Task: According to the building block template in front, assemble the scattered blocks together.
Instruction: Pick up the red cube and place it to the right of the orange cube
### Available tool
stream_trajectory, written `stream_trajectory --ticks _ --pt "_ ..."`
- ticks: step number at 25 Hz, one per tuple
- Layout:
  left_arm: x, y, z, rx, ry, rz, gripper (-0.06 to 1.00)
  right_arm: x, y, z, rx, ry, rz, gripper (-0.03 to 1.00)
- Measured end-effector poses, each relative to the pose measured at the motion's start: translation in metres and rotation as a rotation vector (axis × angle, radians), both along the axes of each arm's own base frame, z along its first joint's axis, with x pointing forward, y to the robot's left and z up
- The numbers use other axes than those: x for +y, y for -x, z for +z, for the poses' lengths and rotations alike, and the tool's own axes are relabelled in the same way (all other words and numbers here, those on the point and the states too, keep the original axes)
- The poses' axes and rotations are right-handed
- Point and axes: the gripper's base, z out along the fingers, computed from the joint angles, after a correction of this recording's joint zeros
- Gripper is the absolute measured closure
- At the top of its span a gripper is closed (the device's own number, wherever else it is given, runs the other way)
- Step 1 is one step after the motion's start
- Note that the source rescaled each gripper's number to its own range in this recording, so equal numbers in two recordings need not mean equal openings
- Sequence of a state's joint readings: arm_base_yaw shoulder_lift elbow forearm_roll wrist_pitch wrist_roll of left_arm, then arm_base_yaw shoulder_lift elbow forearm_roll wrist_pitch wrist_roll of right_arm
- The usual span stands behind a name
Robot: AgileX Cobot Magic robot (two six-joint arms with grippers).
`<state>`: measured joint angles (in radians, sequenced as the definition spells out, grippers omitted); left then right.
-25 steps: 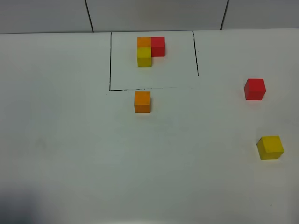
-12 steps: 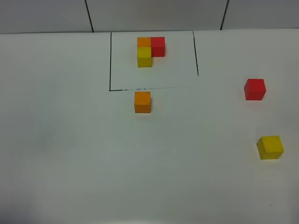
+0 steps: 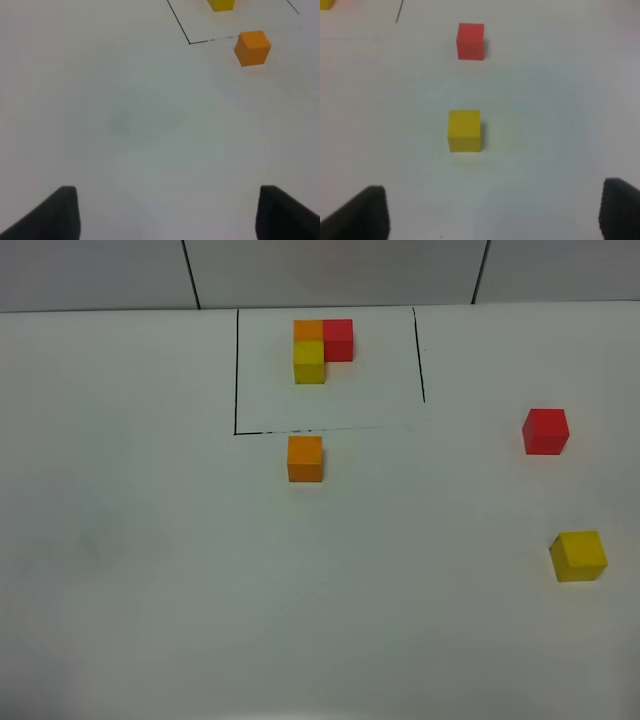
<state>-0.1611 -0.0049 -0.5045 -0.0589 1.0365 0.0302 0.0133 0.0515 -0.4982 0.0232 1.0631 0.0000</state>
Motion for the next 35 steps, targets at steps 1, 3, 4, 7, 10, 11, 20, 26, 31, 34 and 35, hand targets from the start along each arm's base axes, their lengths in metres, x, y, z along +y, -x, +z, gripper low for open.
stream_trajectory --ticks 1,3,4,7,10,11,20,26,31,34,35 --pt "0.0 0.0 0.0 0.0 0.0 0.0 0.33 0.0 0.0 0.0 0.0 0.0 0.0 0.24" --pt "0.0 0.0 0.0 0.0 -0.001 -0.001 0.33 0.0 0.0 0.0 0.0 0.0 0.0 0.24" --pt "0.0 0.0 0.0 0.0 -0.001 -0.001 0.34 0.0 0.0 0.0 0.0 0.0 0.0 0.24" --pt "-0.0001 0.0 0.0 0.0 0.0 -0.001 0.34 0.0 0.0 0.0 0.0 0.0 0.0 0.24" --pt "-0.0016 0.0003 0.0001 0.002 0.015 -0.012 0.34 0.0 0.0 0.0 0.0 0.0 0.0 0.24" --pt "-0.002 0.0004 0.0001 0.003 0.019 -0.015 0.34 0.0 0.0 0.0 0.0 0.0 0.0 0.24" --pt "-0.0022 0.0004 0.0001 0.003 0.021 -0.014 0.34 0.0 0.0 0.0 0.0 0.0 0.0 0.24" --pt "-0.0026 0.0003 0.0001 0.003 0.021 0.017 0.34 0.0 0.0 0.0 0.0 0.0 0.0 0.24" --pt "-0.0028 0.0002 0.0001 0.003 0.021 0.036 0.34 0.0 0.0 0.0 0.0 0.0 0.0 0.24" --pt "-0.0034 -0.0002 0.0001 0.002 0.021 0.093 0.34 0.0 0.0 0.0 0.0 0.0 0.0 0.24" --pt "-0.0034 -0.0003 0.0001 0.002 0.02 0.11 0.34 0.0 0.0 0.0 0.0 0.0 0.0 0.24"
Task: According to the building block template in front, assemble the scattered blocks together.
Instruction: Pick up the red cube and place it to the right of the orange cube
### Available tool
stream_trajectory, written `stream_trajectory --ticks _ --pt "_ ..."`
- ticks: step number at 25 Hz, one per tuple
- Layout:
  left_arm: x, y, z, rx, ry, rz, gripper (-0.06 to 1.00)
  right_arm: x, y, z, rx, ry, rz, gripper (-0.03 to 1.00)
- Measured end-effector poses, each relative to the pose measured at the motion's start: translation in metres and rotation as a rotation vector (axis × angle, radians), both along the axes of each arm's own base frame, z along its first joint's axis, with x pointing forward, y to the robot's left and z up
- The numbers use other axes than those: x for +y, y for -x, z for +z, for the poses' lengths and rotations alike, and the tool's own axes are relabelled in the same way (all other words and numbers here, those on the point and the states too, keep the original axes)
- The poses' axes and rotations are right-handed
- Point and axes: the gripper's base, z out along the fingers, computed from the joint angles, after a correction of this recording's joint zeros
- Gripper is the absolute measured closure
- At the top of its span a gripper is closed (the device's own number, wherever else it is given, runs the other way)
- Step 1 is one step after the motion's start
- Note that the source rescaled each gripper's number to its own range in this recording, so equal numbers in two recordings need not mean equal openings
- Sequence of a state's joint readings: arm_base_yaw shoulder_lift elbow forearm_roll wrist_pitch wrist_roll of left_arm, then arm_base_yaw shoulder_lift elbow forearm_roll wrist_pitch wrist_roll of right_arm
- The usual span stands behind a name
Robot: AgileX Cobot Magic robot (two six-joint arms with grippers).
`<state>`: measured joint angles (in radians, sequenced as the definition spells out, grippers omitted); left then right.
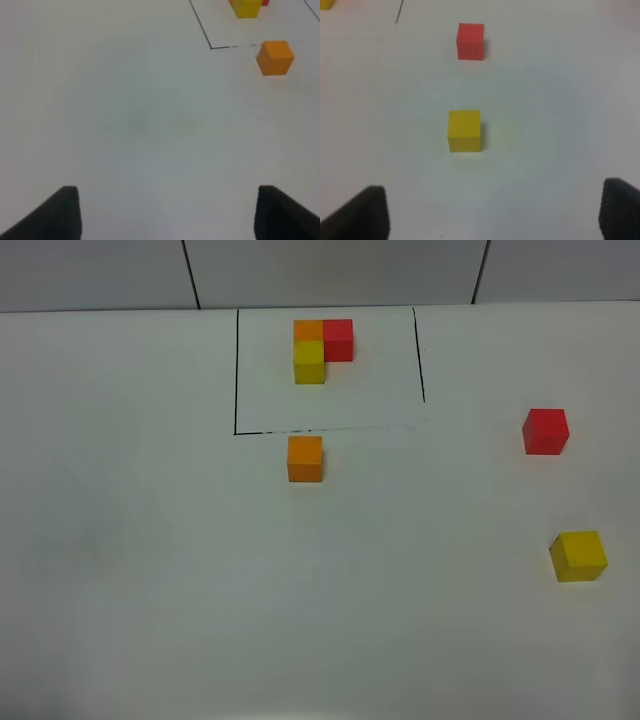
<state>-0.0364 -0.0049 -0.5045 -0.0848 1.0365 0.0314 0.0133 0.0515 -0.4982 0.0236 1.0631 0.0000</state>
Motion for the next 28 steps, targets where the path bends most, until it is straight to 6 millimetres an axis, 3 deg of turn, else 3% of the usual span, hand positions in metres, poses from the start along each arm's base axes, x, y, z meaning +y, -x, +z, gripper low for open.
stream_trajectory --ticks 28 --pt "-0.0001 -0.0001 0.0 0.0 -0.001 0.008 0.34 0.0009 0.0 0.0001 -0.001 -0.01 0.006 0.24"
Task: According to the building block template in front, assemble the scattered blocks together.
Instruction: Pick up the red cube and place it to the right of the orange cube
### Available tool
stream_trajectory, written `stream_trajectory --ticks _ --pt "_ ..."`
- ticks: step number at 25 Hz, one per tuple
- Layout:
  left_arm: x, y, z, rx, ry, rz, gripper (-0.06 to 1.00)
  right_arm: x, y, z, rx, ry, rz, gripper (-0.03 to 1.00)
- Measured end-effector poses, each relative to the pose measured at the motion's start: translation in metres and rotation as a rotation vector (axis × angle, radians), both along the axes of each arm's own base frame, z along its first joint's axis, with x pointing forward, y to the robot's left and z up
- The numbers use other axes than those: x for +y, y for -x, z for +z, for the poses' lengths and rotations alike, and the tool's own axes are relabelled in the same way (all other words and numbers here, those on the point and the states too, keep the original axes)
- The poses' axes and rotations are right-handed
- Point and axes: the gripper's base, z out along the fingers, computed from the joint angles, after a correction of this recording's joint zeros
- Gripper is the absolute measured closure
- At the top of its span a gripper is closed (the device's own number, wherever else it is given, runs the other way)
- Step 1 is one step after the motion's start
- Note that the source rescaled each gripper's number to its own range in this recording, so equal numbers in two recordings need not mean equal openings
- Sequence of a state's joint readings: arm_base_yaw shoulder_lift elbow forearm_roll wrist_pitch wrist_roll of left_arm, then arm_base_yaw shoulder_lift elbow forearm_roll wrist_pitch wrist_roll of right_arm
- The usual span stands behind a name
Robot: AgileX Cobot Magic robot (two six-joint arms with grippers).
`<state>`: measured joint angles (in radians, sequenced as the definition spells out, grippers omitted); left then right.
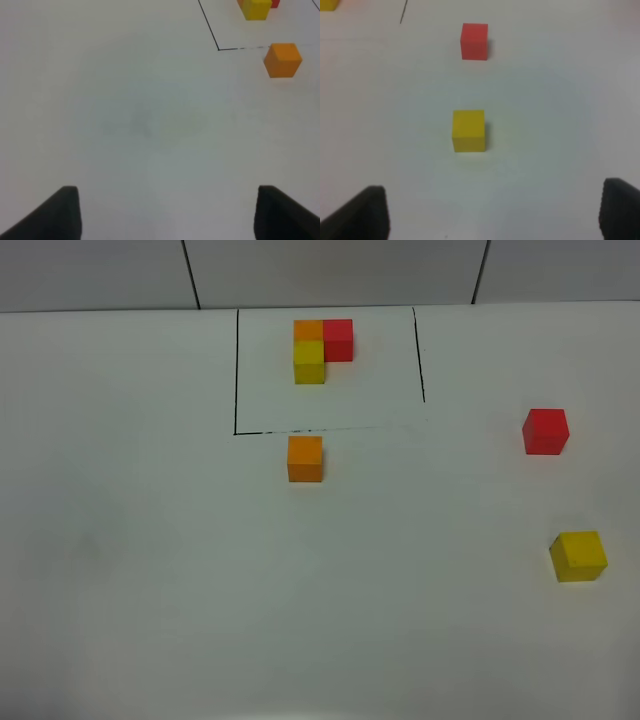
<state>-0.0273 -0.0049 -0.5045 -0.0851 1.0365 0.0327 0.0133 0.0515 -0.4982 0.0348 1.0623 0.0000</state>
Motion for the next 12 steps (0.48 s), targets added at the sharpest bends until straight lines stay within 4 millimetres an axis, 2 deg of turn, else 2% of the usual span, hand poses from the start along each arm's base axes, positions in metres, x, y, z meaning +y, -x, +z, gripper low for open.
stream_trajectory --ticks 3,6,9,12 --pt "0.0 0.0 0.0 0.0 0.0 0.0 0.34 -0.001 -0.001 0.0 0.006 0.001 -0.009 0.24" --pt "0.0 0.0 0.0 0.0 0.0 0.0 0.34 -0.003 -0.01 -0.001 0.073 -0.008 -0.042 0.24" --pt "0.0 0.0 0.0 0.0 0.0 0.0 0.34 -0.003 -0.033 0.001 0.204 -0.011 -0.06 0.24" --pt "0.0 0.0 0.0 0.0 0.0 0.0 0.34 -0.004 -0.067 0.004 0.325 0.012 -0.063 0.24"
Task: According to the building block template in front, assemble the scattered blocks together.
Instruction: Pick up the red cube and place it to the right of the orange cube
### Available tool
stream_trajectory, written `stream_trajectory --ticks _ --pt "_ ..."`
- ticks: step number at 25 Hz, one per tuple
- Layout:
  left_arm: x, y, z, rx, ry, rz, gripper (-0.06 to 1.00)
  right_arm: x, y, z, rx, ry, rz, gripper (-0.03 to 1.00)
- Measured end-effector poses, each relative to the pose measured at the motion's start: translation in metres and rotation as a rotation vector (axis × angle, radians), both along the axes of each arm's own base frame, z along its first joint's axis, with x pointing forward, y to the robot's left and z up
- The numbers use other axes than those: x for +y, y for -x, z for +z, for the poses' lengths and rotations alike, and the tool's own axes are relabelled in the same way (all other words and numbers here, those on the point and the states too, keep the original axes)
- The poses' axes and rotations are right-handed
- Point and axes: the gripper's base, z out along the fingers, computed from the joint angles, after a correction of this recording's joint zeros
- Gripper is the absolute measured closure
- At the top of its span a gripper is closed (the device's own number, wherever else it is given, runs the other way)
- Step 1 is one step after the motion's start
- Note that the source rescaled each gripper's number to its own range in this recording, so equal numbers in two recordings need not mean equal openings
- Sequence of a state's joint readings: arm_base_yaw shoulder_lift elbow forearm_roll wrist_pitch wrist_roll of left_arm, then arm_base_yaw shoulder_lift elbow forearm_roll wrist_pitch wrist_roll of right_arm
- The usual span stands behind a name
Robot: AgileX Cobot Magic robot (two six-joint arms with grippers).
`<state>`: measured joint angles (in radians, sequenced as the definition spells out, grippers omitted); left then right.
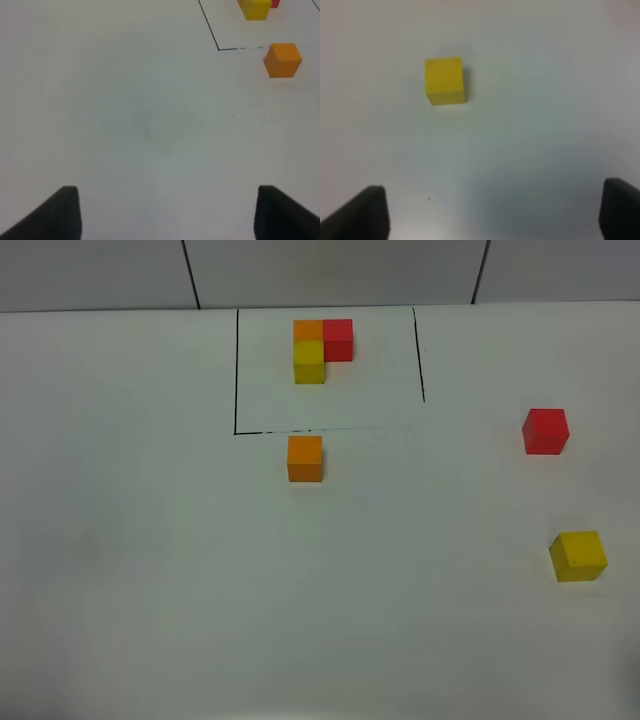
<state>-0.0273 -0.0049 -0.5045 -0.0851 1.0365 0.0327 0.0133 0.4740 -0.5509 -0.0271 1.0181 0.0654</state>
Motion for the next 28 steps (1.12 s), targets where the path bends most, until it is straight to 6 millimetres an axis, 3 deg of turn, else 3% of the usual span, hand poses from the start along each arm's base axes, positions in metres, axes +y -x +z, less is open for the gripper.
stream_trajectory --ticks 3,7,10,15,20,28 --pt "0.0 0.0 0.0 0.0 0.0 0.0 0.34 0.0 -0.043 0.004 0.09 0.026 0.028 0.24" --pt "0.0 0.0 0.0 0.0 0.0 0.0 0.34 0.004 -0.108 0.004 0.212 0.026 0.074 0.12" --pt "0.0 0.0 0.0 0.0 0.0 0.0 0.34 0.007 -0.156 -0.004 0.292 0.018 0.115 0.01" --pt "0.0 0.0 0.0 0.0 0.0 0.0 0.34 0.01 -0.212 -0.021 0.364 0.004 0.145 -0.03" --pt "0.0 0.0 0.0 0.0 0.0 0.0 0.34 0.012 -0.247 -0.039 0.37 -0.023 0.139 -0.03" --pt "0.0 0.0 0.0 0.0 0.0 0.0 0.34 0.015 -0.267 -0.053 0.282 -0.027 0.134 -0.03"
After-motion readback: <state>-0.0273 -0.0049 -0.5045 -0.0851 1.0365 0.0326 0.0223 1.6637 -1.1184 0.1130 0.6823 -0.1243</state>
